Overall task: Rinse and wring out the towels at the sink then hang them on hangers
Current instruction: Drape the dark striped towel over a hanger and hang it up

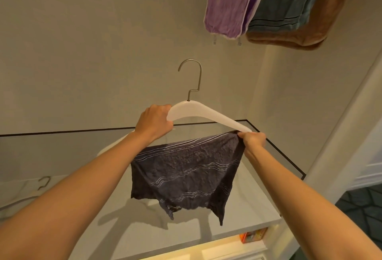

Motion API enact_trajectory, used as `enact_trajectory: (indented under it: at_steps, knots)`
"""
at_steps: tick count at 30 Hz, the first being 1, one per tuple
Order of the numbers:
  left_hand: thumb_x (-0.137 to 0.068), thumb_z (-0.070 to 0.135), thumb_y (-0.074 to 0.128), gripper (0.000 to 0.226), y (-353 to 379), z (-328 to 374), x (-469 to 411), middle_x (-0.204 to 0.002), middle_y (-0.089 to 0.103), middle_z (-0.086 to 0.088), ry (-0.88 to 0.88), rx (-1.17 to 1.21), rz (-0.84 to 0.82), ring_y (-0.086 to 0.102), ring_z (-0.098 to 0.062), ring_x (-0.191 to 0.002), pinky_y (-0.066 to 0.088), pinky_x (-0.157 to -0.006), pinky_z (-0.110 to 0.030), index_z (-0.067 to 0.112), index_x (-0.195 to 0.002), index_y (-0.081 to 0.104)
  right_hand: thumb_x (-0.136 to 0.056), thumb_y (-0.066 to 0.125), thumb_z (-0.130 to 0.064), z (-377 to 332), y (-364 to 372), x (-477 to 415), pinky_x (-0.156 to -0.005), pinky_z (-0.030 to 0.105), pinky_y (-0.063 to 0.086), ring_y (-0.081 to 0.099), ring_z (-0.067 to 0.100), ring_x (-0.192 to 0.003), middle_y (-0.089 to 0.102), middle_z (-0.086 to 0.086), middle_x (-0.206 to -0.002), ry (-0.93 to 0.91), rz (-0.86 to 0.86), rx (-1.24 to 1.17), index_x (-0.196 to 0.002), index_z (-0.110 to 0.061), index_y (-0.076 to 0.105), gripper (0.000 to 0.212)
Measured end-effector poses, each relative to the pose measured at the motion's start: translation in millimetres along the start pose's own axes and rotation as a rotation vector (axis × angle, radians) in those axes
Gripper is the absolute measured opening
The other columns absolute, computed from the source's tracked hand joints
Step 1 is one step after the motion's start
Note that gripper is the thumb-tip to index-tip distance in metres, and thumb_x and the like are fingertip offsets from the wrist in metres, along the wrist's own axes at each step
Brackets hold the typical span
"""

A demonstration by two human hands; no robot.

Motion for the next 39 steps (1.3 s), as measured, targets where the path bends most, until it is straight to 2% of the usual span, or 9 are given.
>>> enact_trajectory:
  at_steps: [4, 8, 12, 16, 20, 24, 27, 33, 39]
  knots:
    - [-0.084, 0.012, 0.062, 0.034, -2, -4, 0, -0.108, 0.065, -0.019, -0.031, 0.015, 0.028, 0.061, -0.034, -0.100, 0.051, -0.071, -0.034, 0.004, -0.117, 0.059, -0.084, 0.060, -0.003, -10, 8, 4, -0.079, 0.035, 0.044, 0.050, 0.027, -0.093, 0.051, 0.023, -0.121, -0.150, -0.075, 0.085, -0.113, -0.001, 0.043, 0.034]
    - [-0.084, 0.012, 0.062, 0.034, -9, -1, -5, -0.107, 0.066, -0.018, -0.033, 0.002, 0.065, 0.062, -0.033, -0.099, 0.050, -0.070, -0.032, 0.005, -0.117, 0.060, -0.074, 0.062, -0.007, -56, 13, 39, -0.104, 0.041, 0.032, 0.038, 0.035, -0.122, 0.039, 0.018, -0.130, -0.630, 0.089, 0.583, -0.127, -0.004, 0.039, 0.058]
    - [-0.081, 0.012, 0.064, 0.032, -13, 9, -13, -0.103, 0.067, -0.013, 0.035, 0.035, 0.015, 0.062, -0.030, -0.096, 0.048, -0.072, -0.029, 0.010, -0.112, 0.063, -0.077, 0.071, -0.027, -103, 66, 95, -0.089, 0.032, 0.038, 0.047, 0.029, -0.116, 0.055, 0.013, -0.119, -1.111, -0.305, 0.846, -0.123, -0.008, 0.053, 0.052]
    - [-0.077, 0.018, 0.069, 0.036, -22, 9, -20, -0.102, 0.067, -0.010, 0.030, 0.040, 0.047, 0.062, -0.028, -0.094, 0.046, -0.070, -0.029, 0.012, -0.111, 0.059, -0.075, 0.075, -0.036, -105, 75, 98, -0.046, 0.018, 0.039, 0.056, 0.019, -0.063, 0.062, 0.011, -0.075, -0.894, -0.508, 0.718, -0.098, 0.005, 0.067, 0.048]
    - [-0.072, 0.027, 0.074, 0.067, -24, -26, -28, -0.125, 0.051, -0.010, -0.155, 0.030, -0.016, 0.044, -0.030, -0.119, 0.038, -0.095, -0.041, 0.016, -0.130, 0.042, -0.072, 0.078, -0.035, -101, 77, 89, -0.063, 0.039, 0.055, 0.060, 0.025, -0.068, 0.061, 0.012, -0.081, -0.722, -0.489, 0.623, -0.099, 0.006, 0.064, 0.051]
    - [-0.085, 0.008, 0.055, 0.037, -32, -75, -3, -0.125, 0.043, -0.018, -0.476, 0.251, 0.298, 0.047, -0.034, -0.112, 0.042, -0.090, -0.040, 0.003, -0.120, 0.043, -0.071, 0.079, -0.032, -110, 68, 76, -0.052, 0.031, 0.049, 0.053, 0.018, -0.060, 0.058, 0.010, -0.079, -0.604, -0.446, 0.531, -0.098, 0.002, 0.060, 0.047]
    - [-0.095, 0.015, 0.042, 0.027, 17, -94, 13, -0.118, 0.052, -0.019, -0.690, 0.518, 0.029, 0.052, -0.036, -0.111, 0.046, -0.088, -0.040, -0.001, -0.117, 0.048, -0.070, 0.081, -0.026, -113, 66, 74, -0.045, 0.025, 0.040, 0.047, 0.015, -0.053, 0.053, 0.005, -0.065, -0.540, -0.464, 0.484, -0.094, 0.002, 0.060, 0.042]
    - [-0.098, 0.033, 0.043, 0.040, 49, -88, 25, -0.126, 0.054, -0.009, -0.769, 0.888, -0.152, 0.049, -0.028, -0.119, 0.038, -0.093, -0.043, 0.004, -0.125, 0.047, -0.071, 0.079, -0.016, -127, 61, 73, -0.046, 0.026, 0.038, 0.044, 0.017, -0.051, 0.050, 0.006, -0.061, -0.494, -0.472, 0.436, -0.091, 0.000, 0.057, 0.034]
    - [-0.095, 0.029, 0.050, 0.026, 17, -89, 11, -0.090, 0.060, -0.009, -0.666, 0.982, 0.106, 0.055, -0.019, -0.079, 0.043, -0.068, -0.029, 0.013, -0.077, 0.059, -0.073, 0.077, -0.013, -139, 48, 66, -0.047, 0.027, 0.040, 0.045, 0.019, -0.051, 0.050, 0.007, -0.059, -0.526, -0.405, 0.447, -0.085, 0.000, 0.056, 0.027]
Point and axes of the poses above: each hand's wrist, its own x-axis away from the middle knuckle, its own y-axis out of the palm, z = x × y, the point moved 8 cm from there along -x, towards the middle knuckle
